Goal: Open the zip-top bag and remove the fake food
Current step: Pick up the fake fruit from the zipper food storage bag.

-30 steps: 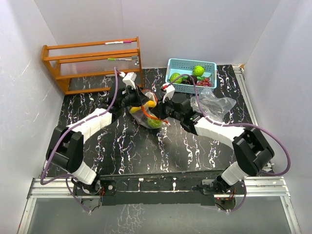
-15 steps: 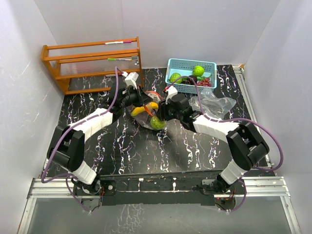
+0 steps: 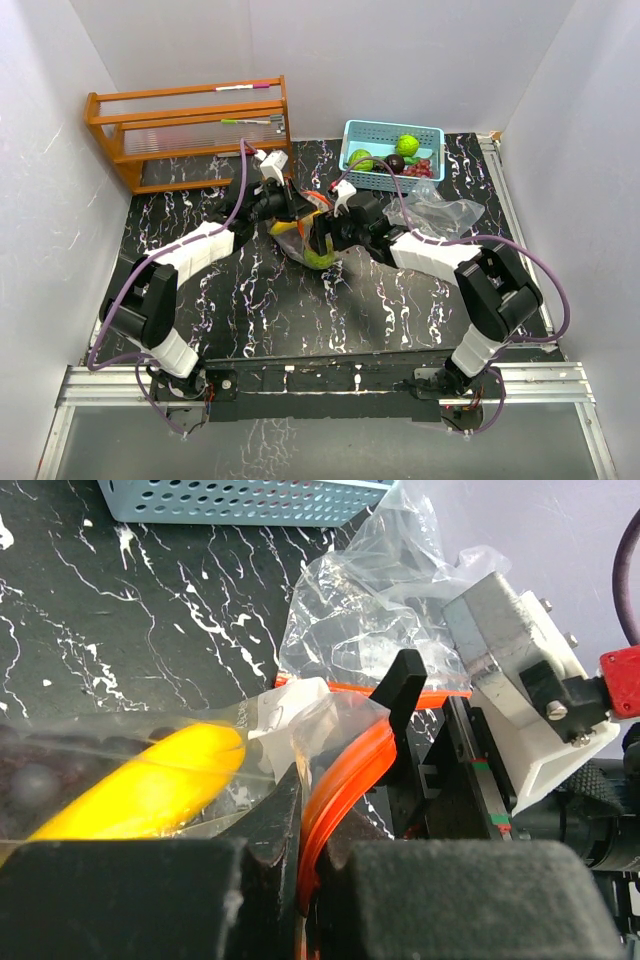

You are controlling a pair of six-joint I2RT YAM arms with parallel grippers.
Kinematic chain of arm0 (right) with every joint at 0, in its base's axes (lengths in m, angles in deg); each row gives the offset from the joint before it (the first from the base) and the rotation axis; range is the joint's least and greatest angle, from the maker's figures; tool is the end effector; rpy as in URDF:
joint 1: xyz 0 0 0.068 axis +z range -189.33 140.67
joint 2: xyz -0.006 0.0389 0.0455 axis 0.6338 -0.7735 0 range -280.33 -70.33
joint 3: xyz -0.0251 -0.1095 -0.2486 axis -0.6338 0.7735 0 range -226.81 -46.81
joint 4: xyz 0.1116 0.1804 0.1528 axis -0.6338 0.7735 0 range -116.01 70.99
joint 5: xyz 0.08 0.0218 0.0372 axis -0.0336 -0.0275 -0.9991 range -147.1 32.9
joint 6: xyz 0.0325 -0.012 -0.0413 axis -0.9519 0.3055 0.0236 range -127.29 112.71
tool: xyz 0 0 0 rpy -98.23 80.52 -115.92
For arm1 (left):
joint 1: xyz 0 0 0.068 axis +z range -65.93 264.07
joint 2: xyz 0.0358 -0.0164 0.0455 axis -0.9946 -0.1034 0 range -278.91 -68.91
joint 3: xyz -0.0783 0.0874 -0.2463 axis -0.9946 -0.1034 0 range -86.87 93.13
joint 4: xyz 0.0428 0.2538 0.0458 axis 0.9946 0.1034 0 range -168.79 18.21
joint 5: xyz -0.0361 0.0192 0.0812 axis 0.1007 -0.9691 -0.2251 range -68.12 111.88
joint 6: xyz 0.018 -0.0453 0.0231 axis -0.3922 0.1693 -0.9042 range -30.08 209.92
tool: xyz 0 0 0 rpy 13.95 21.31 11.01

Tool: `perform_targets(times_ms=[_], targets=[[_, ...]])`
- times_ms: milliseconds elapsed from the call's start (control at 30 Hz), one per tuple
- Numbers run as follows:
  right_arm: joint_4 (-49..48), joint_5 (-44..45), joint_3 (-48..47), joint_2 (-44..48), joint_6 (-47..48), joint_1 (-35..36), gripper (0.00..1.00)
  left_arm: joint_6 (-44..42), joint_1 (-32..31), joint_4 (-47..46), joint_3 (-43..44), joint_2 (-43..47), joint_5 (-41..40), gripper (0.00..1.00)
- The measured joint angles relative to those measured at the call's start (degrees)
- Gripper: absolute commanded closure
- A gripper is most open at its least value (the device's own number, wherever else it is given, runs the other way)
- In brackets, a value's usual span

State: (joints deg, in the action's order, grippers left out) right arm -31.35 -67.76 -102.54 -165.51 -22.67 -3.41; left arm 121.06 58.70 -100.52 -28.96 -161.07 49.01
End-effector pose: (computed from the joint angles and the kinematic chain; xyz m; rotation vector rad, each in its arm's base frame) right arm 0.2887 0.2173 0.2060 -0.5086 2.1850 0.7028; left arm 0.3268 -0.1730 0.2661 0.2681 1.8914 -1.1110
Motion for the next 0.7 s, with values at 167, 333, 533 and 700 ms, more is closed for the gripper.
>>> perform_targets(times_ms=[167, 333, 533, 700], targets=[[0.9, -5.9, 0.0, -0.7, -0.7, 0.0, 0.18, 0.0, -0.1, 0.2, -0.8, 0.0, 0.0, 1.0], [2.3, -10.6, 0.2, -0.7, -1.0, -0.1, 0.2, -0.5, -0.4, 1.1, -0.8, 0.0, -0.1, 1.0], [3.0, -13.6, 0.9, -1.0, -0.3, 0.0, 0.38, -0.5, -0.5, 1.4, -1.2, 0.0, -0.1, 1.0], [3.1, -14.8, 2.4, -1.2, -0.6, 0.0, 0.55, -0.5, -0.5, 1.7, -1.6, 0.1, -0.6, 1.0]])
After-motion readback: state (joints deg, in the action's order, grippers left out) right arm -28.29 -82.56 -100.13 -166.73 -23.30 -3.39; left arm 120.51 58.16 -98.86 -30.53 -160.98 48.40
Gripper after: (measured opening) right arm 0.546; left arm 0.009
